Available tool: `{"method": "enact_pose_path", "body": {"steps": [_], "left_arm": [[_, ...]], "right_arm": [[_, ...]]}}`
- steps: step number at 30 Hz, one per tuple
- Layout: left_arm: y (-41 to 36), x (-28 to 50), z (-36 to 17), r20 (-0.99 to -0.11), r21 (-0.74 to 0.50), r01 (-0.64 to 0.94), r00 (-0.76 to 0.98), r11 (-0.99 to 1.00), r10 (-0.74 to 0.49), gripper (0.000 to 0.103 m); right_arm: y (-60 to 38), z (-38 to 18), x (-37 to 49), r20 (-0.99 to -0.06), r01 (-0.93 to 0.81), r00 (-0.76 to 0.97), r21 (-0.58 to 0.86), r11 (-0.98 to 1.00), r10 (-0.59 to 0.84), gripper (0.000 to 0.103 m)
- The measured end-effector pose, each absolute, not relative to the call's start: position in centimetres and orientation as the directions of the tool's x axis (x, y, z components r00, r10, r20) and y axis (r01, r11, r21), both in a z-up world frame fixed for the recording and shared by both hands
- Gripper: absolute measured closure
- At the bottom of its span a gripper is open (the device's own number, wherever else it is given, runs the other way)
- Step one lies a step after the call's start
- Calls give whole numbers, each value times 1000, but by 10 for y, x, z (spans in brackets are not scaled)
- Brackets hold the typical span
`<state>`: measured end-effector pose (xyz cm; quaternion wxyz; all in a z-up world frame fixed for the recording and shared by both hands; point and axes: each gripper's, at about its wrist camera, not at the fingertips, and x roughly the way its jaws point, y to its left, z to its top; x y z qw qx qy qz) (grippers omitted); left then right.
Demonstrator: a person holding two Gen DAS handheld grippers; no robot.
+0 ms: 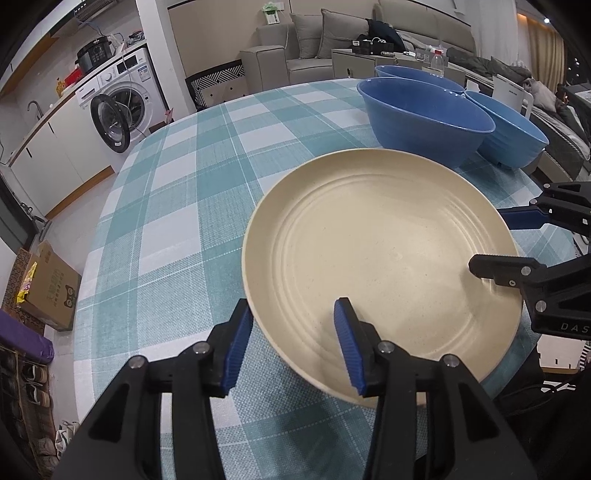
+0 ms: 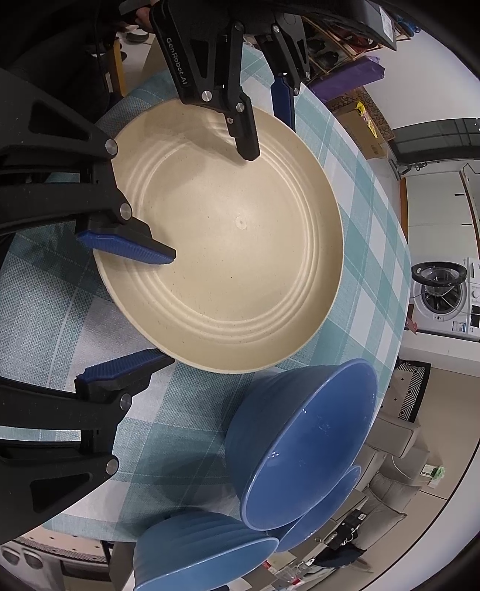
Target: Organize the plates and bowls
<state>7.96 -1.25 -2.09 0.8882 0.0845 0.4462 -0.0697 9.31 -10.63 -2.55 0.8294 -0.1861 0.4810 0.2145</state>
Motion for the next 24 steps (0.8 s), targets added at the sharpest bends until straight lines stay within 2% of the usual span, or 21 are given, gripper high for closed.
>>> {"method": "enact_pose_path", "body": {"steps": [3,6,9,14,16,18,20,22,24], "left_arm": [[-11,80,-20,-807,74,199,587,977,-58,54],[-9,80,-17,-803,68,192,593,979,-61,43],[-6,77,-10,-790,49,191,608,980,-79,42],[-2,74,-1,-768,30,179,633,983,-92,36],[-2,73,3,-756,30,177,648,984,-93,22],[-3,71,7,-740,32,175,666,984,-94,19],[-4,70,11,-729,30,178,678,983,-101,12],[-6,68,15,-708,25,185,697,982,-113,1],[-7,65,19,-687,20,192,716,981,-126,0]], "right_arm": [[-107,-26,94,-878,-534,444,-99,840,178,52],[-108,-26,94,-875,-527,451,-104,843,174,43],[-112,-24,94,-871,-521,458,-100,847,179,38],[-116,-15,92,-856,-522,476,-88,848,204,19],[-117,-13,91,-852,-517,483,-91,851,202,16],[-118,-12,91,-850,-517,488,-97,851,199,16],[-120,-11,90,-849,-518,488,-94,850,204,10],[-121,-10,90,-846,-516,490,-86,852,212,6],[-123,-9,89,-844,-517,492,-86,852,213,6]]}}
